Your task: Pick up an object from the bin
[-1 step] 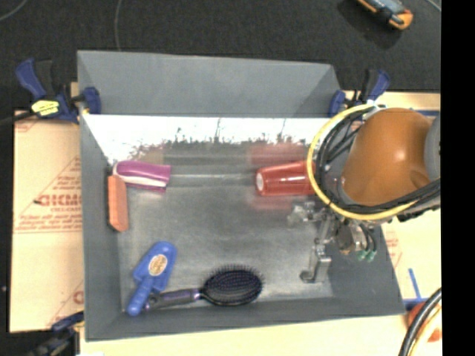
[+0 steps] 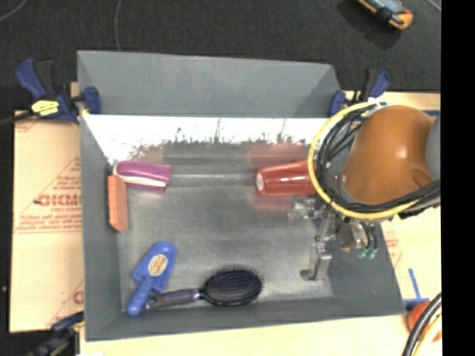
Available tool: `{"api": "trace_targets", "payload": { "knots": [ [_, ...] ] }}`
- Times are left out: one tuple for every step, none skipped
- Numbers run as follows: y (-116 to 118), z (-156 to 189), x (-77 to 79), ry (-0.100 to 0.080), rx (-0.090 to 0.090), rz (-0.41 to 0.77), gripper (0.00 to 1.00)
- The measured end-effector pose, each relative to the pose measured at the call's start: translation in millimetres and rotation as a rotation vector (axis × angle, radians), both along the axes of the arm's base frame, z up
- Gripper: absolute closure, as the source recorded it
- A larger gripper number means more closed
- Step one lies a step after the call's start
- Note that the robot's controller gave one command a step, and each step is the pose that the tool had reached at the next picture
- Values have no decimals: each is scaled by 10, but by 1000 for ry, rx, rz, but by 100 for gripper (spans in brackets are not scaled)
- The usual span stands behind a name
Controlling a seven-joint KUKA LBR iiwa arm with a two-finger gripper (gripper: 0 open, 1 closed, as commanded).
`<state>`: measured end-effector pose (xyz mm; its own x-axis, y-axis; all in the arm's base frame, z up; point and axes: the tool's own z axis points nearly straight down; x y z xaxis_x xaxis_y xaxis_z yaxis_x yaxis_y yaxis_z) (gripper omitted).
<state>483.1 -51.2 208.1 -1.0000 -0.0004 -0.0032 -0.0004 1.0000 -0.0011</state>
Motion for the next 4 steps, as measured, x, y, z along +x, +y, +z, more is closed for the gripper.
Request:
{"api": "trace_targets", "payload": {
  "knots": [
    [546,-1383,-49,-13,0,66,0],
    [996,-785,-63,-13,-3,115,0],
    [1262,-1084,-71,-2,-2,-105,0],
    [1281,-1351,-32,-24,-2,154,0]
  ]
}}
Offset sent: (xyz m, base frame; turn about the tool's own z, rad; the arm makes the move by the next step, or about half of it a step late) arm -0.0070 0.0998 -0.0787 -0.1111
